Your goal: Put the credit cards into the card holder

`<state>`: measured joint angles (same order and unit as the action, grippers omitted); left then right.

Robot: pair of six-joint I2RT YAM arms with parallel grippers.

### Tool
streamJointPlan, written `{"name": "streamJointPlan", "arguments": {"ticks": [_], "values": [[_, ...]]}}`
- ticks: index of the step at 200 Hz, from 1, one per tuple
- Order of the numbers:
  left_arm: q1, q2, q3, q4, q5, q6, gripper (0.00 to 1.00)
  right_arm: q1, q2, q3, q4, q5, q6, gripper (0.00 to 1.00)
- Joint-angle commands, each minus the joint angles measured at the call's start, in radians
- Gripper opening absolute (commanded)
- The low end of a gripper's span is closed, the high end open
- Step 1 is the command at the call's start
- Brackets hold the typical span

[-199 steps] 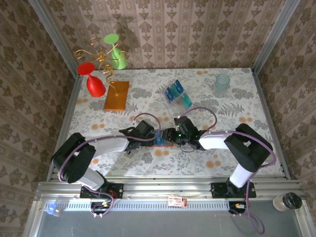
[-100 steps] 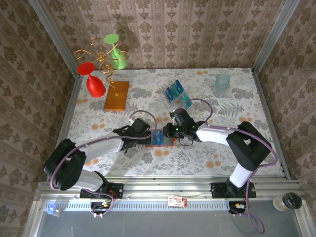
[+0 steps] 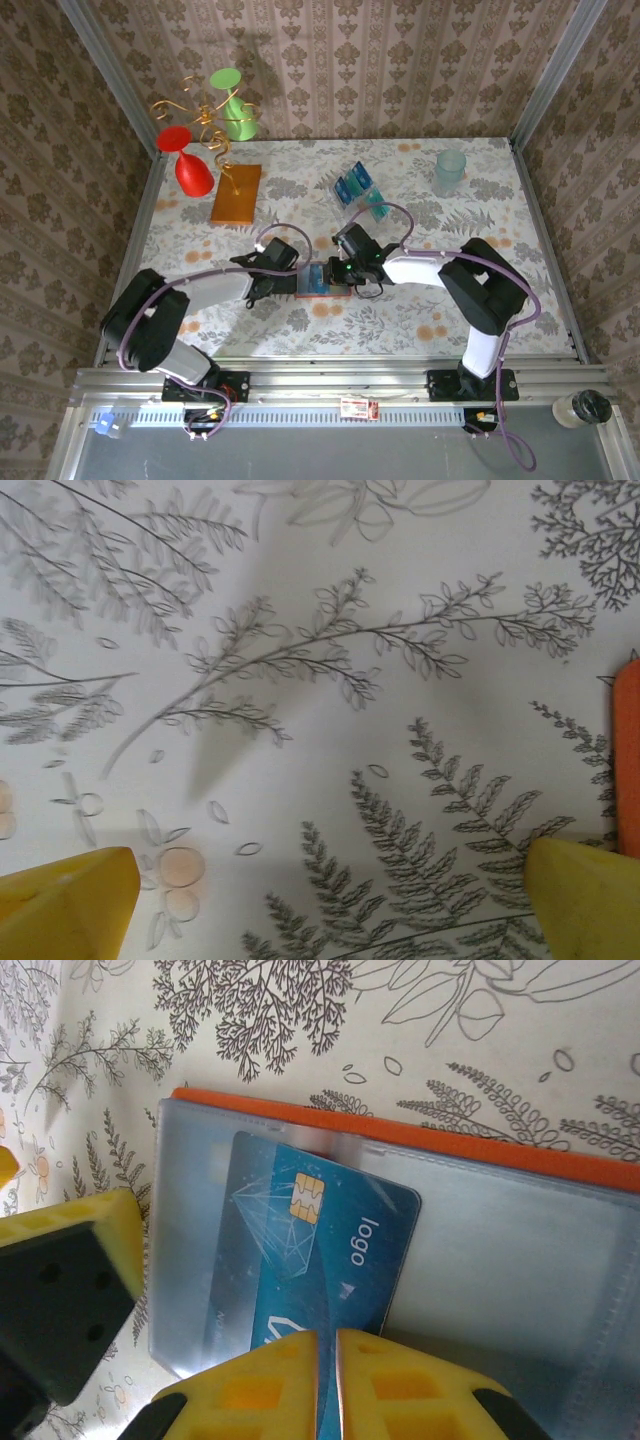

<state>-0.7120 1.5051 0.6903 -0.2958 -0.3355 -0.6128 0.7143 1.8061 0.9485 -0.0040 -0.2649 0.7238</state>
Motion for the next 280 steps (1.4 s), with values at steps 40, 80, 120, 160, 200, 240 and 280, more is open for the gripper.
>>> {"name": "streamJointPlan", "arguments": {"ticks": [40, 80, 120, 160, 200, 240, 280], "values": [[-0.006, 0.070, 0.010, 0.008, 0.025, 0.027, 1.00, 0.026, 0.080, 0.082, -0.058, -0.017, -0.021, 0.12], [-0.016, 0.071, 0.000, 0.023, 0.025, 0.023, 1.00, 0.036, 0.106, 0.117, -0.039, -0.030, -0.001, 0.12], [-0.023, 0.057, -0.006, 0.017, 0.017, 0.015, 1.00, 0.037, 0.082, 0.138, -0.039, -0.043, 0.004, 0.12], [-0.021, 0.003, -0.011, -0.007, 0.003, 0.013, 1.00, 0.028, 0.000, 0.132, -0.089, -0.010, -0.027, 0.16], [0.007, -0.061, -0.012, -0.041, -0.017, 0.025, 1.00, 0.024, -0.044, 0.127, -0.150, 0.050, -0.074, 0.19], [0.044, -0.069, -0.023, -0.045, -0.014, 0.043, 1.00, 0.028, -0.023, 0.127, -0.160, 0.051, -0.081, 0.13], [0.048, -0.050, -0.038, -0.027, -0.011, 0.047, 1.00, 0.037, 0.005, 0.135, -0.148, 0.044, -0.071, 0.08]]}}
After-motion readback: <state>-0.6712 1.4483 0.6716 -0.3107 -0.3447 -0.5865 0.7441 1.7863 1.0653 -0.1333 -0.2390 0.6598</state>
